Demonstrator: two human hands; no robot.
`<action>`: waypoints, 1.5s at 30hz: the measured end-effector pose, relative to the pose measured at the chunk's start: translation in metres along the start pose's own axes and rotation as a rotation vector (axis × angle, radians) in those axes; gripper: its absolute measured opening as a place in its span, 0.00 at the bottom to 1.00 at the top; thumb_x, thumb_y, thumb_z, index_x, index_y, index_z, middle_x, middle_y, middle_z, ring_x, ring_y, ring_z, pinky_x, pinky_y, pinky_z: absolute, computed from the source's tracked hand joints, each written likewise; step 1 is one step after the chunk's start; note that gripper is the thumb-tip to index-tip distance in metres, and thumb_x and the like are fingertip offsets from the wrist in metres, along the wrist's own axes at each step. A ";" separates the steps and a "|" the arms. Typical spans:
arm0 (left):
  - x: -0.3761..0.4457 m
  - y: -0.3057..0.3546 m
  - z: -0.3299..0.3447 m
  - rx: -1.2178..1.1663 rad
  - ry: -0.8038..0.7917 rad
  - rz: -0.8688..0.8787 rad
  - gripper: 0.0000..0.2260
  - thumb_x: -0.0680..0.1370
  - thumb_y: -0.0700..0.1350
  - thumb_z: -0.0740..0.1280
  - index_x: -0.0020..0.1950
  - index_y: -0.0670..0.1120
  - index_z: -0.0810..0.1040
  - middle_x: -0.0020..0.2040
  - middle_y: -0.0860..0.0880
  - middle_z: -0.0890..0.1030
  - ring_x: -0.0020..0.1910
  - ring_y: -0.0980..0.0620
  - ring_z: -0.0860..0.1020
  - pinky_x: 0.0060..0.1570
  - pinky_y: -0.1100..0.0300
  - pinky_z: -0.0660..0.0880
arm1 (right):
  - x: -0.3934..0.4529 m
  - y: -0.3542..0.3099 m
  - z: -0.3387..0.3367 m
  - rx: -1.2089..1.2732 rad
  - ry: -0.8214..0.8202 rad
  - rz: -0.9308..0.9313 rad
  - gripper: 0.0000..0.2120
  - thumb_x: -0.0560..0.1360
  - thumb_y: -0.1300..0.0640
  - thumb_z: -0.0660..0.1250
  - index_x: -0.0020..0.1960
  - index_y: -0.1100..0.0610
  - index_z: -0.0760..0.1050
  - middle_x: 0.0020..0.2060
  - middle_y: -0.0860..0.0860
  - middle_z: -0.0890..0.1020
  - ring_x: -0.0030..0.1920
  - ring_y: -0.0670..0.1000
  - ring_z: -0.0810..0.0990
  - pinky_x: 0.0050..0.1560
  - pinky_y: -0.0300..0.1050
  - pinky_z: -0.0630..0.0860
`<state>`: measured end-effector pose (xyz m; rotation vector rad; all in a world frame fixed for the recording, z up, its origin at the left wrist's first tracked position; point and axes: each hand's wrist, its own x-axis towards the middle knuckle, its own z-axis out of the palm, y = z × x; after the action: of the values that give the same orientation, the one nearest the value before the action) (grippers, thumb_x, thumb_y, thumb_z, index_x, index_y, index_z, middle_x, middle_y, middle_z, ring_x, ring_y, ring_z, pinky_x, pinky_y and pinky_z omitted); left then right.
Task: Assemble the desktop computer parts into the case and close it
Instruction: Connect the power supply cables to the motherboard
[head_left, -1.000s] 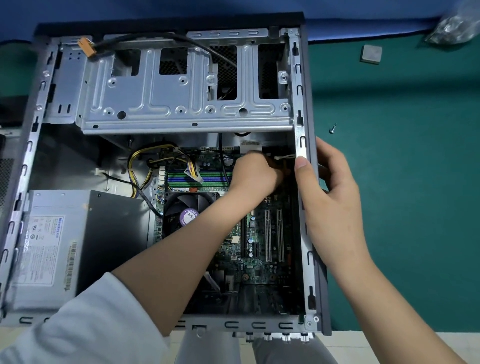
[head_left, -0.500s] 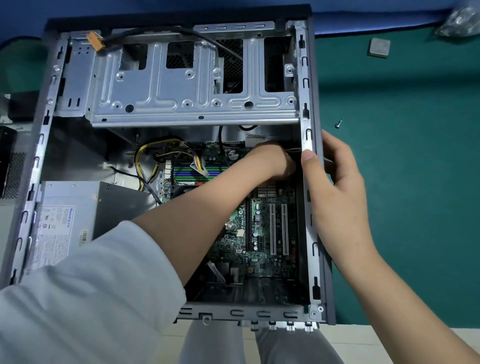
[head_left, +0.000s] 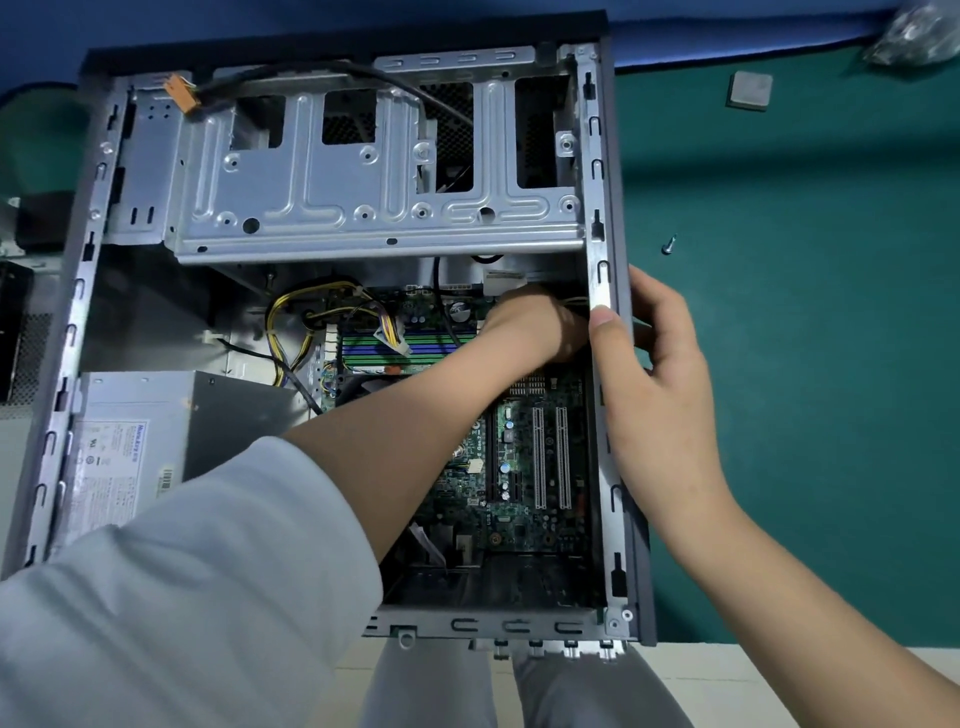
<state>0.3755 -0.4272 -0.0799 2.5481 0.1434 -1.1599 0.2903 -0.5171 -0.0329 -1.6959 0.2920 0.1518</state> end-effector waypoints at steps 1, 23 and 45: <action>0.000 0.000 0.000 0.010 0.002 0.000 0.16 0.81 0.49 0.57 0.62 0.42 0.75 0.62 0.42 0.77 0.58 0.44 0.76 0.53 0.57 0.72 | 0.000 0.000 0.000 -0.007 -0.002 -0.001 0.17 0.79 0.56 0.62 0.67 0.49 0.70 0.60 0.45 0.77 0.58 0.42 0.76 0.51 0.26 0.70; -0.001 0.002 -0.009 -0.021 -0.102 -0.005 0.12 0.79 0.47 0.61 0.39 0.44 0.76 0.34 0.47 0.79 0.34 0.49 0.77 0.40 0.60 0.74 | -0.002 0.003 -0.001 0.001 -0.013 -0.010 0.16 0.79 0.55 0.62 0.66 0.47 0.70 0.61 0.45 0.76 0.60 0.41 0.75 0.53 0.28 0.71; -0.086 -0.089 0.006 -0.329 0.647 0.399 0.04 0.77 0.46 0.68 0.49 0.49 0.82 0.46 0.55 0.81 0.49 0.57 0.77 0.52 0.66 0.69 | 0.011 -0.022 -0.003 -0.537 -0.042 -0.519 0.20 0.74 0.63 0.62 0.66 0.59 0.70 0.62 0.54 0.70 0.65 0.50 0.67 0.68 0.40 0.61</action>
<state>0.2941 -0.3420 -0.0421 2.4001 -0.0239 -0.1317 0.3065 -0.5184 -0.0143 -2.2382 -0.2505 -0.1339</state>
